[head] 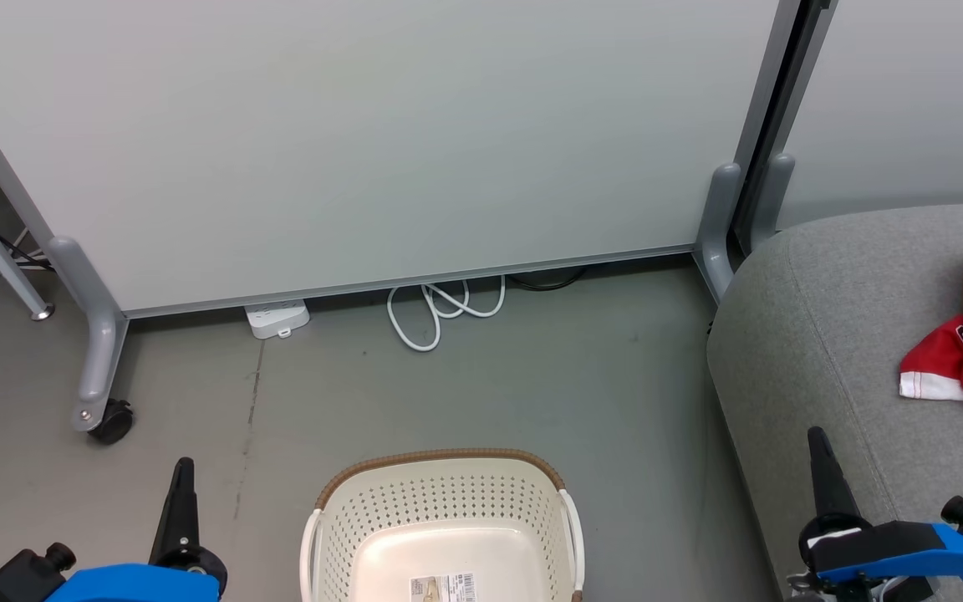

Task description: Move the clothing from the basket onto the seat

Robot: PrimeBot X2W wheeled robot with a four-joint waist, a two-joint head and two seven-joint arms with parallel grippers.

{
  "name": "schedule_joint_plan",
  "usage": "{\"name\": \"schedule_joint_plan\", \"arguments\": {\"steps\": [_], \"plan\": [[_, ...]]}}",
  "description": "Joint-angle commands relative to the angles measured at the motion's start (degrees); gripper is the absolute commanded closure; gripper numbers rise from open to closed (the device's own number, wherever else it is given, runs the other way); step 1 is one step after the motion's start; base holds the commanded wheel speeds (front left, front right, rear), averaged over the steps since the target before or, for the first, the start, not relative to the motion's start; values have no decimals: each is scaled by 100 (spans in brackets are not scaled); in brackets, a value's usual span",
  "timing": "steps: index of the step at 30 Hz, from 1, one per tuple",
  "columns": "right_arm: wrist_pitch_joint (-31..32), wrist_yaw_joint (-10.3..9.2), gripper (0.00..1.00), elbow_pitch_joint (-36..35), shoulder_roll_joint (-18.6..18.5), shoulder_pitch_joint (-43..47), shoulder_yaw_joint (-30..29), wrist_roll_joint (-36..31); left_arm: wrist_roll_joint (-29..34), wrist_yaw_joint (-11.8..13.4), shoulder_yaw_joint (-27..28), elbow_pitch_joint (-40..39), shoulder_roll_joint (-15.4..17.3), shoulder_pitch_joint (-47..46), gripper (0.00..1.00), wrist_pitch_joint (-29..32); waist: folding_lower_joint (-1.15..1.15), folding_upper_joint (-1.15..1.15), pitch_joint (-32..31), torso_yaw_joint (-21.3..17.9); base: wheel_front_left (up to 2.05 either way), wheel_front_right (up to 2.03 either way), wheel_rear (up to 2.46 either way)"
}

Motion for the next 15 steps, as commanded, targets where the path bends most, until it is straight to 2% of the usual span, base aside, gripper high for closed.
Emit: {"name": "schedule_joint_plan", "arguments": {"steps": [1, 15], "plan": [[33, -2, 100, -81, 10, -165, -29, 148, -135, -35, 46, -82, 36, -141, 100, 34, 0, 0, 1, -1, 0, 0, 0], [257, -3, 100, -104, 18, -208, -119, 1045, -962, -53, 142, -130, 41, -169, 100, 253, 0, 0, 11, -13, 0, 0, 0]]}}
